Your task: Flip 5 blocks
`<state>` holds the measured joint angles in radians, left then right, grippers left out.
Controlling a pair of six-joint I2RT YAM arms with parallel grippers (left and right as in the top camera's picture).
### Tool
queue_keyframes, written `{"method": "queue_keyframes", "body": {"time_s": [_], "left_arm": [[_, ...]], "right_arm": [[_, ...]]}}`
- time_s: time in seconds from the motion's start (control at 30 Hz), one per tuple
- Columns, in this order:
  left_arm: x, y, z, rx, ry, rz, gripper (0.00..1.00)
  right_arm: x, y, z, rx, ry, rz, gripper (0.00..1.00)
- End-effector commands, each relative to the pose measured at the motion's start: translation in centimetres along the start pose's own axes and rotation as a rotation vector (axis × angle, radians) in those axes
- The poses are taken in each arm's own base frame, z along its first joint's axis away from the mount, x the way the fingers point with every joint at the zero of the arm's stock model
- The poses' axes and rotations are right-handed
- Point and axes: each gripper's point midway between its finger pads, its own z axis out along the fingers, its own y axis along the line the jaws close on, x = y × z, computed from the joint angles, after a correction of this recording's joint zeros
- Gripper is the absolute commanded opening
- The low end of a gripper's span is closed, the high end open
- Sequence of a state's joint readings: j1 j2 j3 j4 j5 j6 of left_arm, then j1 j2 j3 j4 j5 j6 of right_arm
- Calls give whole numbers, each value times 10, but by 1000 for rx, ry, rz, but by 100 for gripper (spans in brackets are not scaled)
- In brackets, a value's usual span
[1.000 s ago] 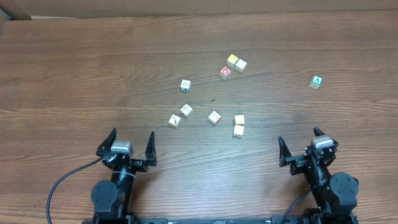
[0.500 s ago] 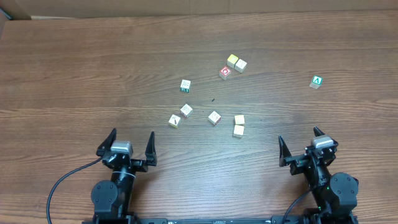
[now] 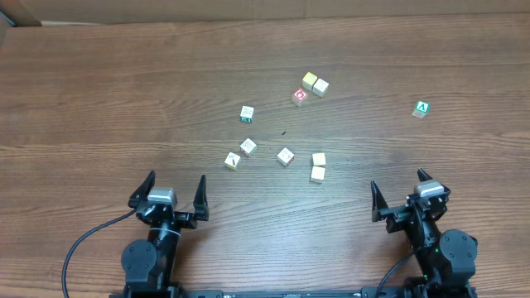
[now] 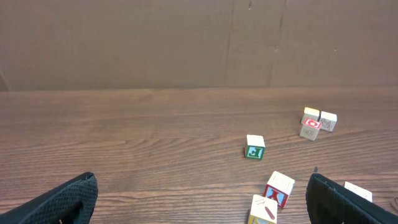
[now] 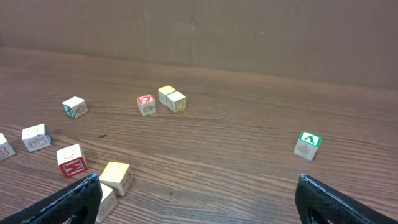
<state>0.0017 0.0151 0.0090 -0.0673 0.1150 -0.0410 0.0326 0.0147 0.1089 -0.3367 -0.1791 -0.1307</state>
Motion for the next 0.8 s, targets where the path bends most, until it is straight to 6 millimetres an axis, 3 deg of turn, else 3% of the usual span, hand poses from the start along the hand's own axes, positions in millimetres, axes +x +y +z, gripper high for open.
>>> {"method": "queue_keyframes", "body": {"time_s": [0.0, 0.77], "left_arm": [[0, 3, 0, -16, -4, 22, 100], [0, 4, 0, -20, -4, 22, 100]], "right_arm": [[-2, -1, 0, 6, -15, -3, 100], [-7, 2, 0, -14, -37, -7, 100]]}}
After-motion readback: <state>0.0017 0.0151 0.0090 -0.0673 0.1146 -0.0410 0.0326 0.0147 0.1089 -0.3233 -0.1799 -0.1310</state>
